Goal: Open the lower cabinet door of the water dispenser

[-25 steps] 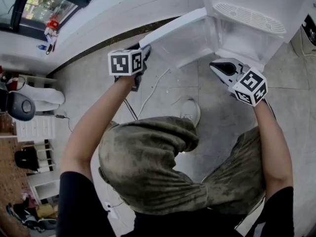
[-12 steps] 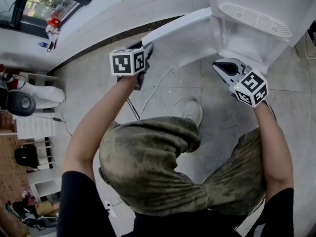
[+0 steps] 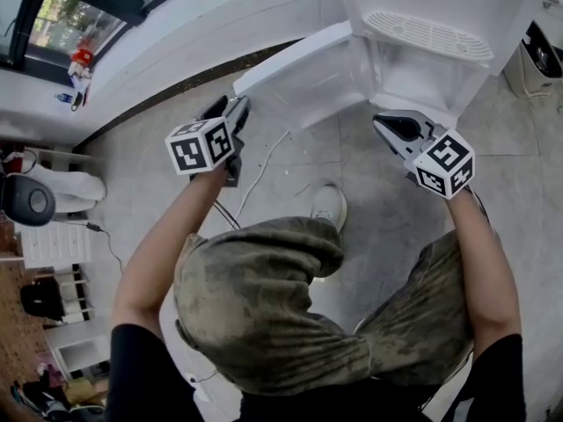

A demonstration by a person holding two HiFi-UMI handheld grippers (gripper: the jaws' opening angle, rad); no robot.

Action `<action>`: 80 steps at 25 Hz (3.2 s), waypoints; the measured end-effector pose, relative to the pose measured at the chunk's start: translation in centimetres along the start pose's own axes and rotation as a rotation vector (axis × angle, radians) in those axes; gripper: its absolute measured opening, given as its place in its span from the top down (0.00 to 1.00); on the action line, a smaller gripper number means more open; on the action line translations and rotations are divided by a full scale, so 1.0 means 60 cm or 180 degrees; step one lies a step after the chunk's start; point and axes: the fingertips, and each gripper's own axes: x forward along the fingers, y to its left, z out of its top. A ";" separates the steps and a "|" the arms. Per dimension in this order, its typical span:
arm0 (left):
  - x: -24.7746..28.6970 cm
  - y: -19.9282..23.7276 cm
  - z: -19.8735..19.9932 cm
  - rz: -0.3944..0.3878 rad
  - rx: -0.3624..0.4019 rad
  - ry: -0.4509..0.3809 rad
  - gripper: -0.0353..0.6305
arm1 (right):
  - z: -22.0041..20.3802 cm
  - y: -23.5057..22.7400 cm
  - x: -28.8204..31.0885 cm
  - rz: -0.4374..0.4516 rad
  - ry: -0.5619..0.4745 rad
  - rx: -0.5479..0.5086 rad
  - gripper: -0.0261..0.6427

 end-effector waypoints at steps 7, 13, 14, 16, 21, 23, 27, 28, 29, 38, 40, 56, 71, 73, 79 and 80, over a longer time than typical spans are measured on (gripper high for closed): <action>-0.025 -0.101 0.085 -0.0396 -0.0116 -0.0722 0.69 | 0.033 -0.064 -0.057 -0.0633 -0.0285 0.0312 0.96; 0.039 -0.276 0.127 -0.1596 0.0310 -0.0777 0.90 | 0.054 -0.115 -0.113 -0.1265 -0.0318 0.0304 0.96; 0.050 -0.307 0.127 -0.1777 0.0413 -0.0766 0.92 | 0.052 -0.125 -0.122 -0.1315 -0.0291 0.0293 0.96; 0.070 -0.358 0.128 -0.2023 0.0590 -0.0766 0.93 | 0.039 -0.141 -0.142 -0.1371 -0.0177 0.0311 0.96; 0.083 -0.466 0.097 -0.2700 0.0806 -0.0117 0.94 | 0.007 -0.095 -0.238 -0.2019 -0.0155 0.1294 0.96; 0.056 -0.494 0.059 -0.2870 0.1050 0.0122 0.94 | 0.021 -0.075 -0.269 -0.2178 -0.0274 0.1518 0.96; -0.021 -0.474 0.011 -0.2891 0.1640 0.0584 0.94 | 0.018 0.009 -0.297 -0.2386 -0.0123 0.1685 0.96; -0.045 -0.463 0.007 -0.2870 0.1818 0.0649 0.94 | 0.021 0.038 -0.306 -0.2443 -0.0005 0.1693 0.96; -0.071 -0.452 0.007 -0.2837 0.1870 0.0721 0.94 | 0.027 0.070 -0.315 -0.2493 0.0147 0.1682 0.96; -0.342 -0.445 0.006 -0.2551 0.1336 0.1264 0.94 | 0.164 0.350 -0.408 -0.2576 0.0445 0.2146 0.96; -0.417 -0.467 -0.004 -0.2600 0.1304 0.1369 0.94 | 0.199 0.379 -0.422 -0.2568 0.0605 0.2008 0.96; -0.911 -0.462 0.297 -0.2527 0.0327 0.0430 0.94 | 0.638 0.582 -0.635 -0.2738 0.0406 0.1477 0.96; -1.220 -0.254 0.419 -0.1974 -0.0104 -0.0829 0.94 | 0.992 0.836 -0.563 -0.2851 -0.0058 0.0551 0.96; -1.245 -0.232 0.447 -0.1980 -0.0071 -0.0987 0.94 | 1.028 0.855 -0.547 -0.2841 -0.0094 0.0421 0.96; -1.264 -0.201 0.496 -0.2073 -0.0120 -0.1249 0.94 | 1.084 0.874 -0.520 -0.2859 -0.0186 0.0191 0.96; -1.262 -0.200 0.505 -0.2080 -0.0107 -0.1280 0.94 | 1.090 0.873 -0.516 -0.2862 -0.0202 0.0176 0.96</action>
